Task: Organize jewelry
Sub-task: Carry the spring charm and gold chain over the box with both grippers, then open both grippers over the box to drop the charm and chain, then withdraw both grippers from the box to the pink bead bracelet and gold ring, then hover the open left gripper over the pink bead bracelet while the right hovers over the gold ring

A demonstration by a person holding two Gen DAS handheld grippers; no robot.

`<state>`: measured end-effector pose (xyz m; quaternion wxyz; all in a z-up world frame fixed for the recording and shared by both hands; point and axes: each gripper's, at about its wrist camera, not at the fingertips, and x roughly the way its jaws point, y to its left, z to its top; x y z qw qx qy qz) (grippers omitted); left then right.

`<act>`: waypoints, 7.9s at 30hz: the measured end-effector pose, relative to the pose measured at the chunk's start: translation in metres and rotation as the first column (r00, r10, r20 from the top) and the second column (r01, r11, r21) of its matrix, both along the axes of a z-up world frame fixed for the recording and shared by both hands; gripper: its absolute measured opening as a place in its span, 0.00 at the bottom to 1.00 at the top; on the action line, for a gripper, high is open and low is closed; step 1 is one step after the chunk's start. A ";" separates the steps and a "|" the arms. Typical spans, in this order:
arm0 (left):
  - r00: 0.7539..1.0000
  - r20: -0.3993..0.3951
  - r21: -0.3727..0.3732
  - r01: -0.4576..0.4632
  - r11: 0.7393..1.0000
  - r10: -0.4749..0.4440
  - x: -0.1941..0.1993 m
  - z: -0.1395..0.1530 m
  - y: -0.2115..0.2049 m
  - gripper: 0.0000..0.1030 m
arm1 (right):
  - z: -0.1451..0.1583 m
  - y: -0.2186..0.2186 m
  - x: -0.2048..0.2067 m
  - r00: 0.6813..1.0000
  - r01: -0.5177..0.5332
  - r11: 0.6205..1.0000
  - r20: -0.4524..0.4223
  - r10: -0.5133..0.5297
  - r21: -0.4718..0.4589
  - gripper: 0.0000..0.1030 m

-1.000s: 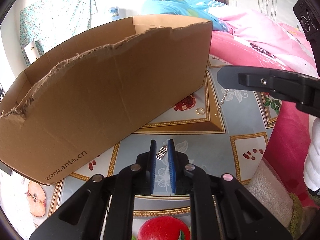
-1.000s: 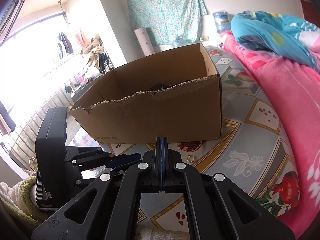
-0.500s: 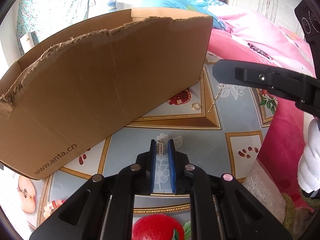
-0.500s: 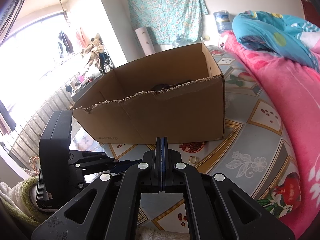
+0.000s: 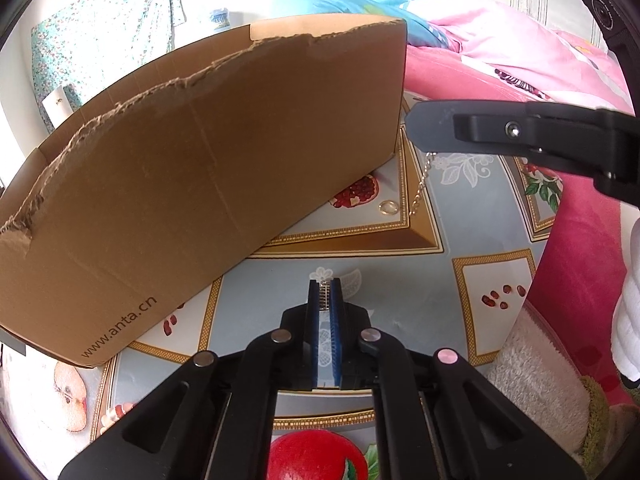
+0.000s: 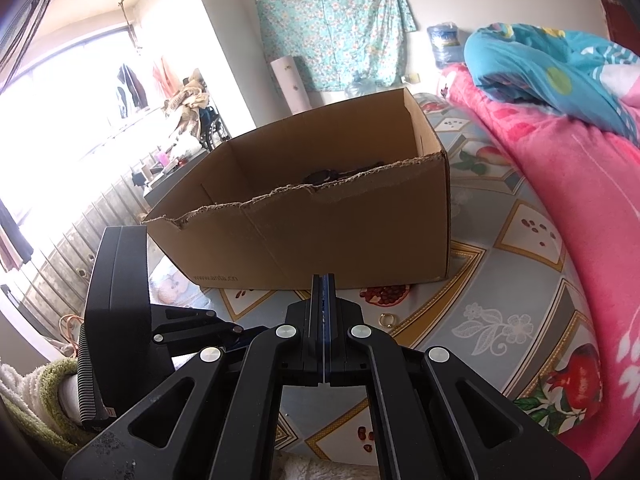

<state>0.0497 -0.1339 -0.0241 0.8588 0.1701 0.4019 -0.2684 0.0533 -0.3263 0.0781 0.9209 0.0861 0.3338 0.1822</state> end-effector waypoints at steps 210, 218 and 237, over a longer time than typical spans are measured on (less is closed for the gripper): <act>0.997 -0.057 -0.189 -0.060 0.980 0.050 -0.015 -0.002 0.067 0.51 | -0.081 0.079 0.029 0.976 -0.039 0.928 -0.213 -0.044 -0.370 0.14; 0.997 -0.054 -0.185 -0.059 0.981 0.050 -0.016 -0.002 0.066 0.51 | -0.087 0.097 0.029 0.981 -0.041 0.917 -0.191 -0.038 -0.397 0.10; 0.993 -0.079 -0.124 -0.102 0.987 0.092 -0.010 -0.001 0.055 0.51 | -0.086 0.076 0.017 0.978 0.023 0.963 -0.194 -0.077 -0.267 0.09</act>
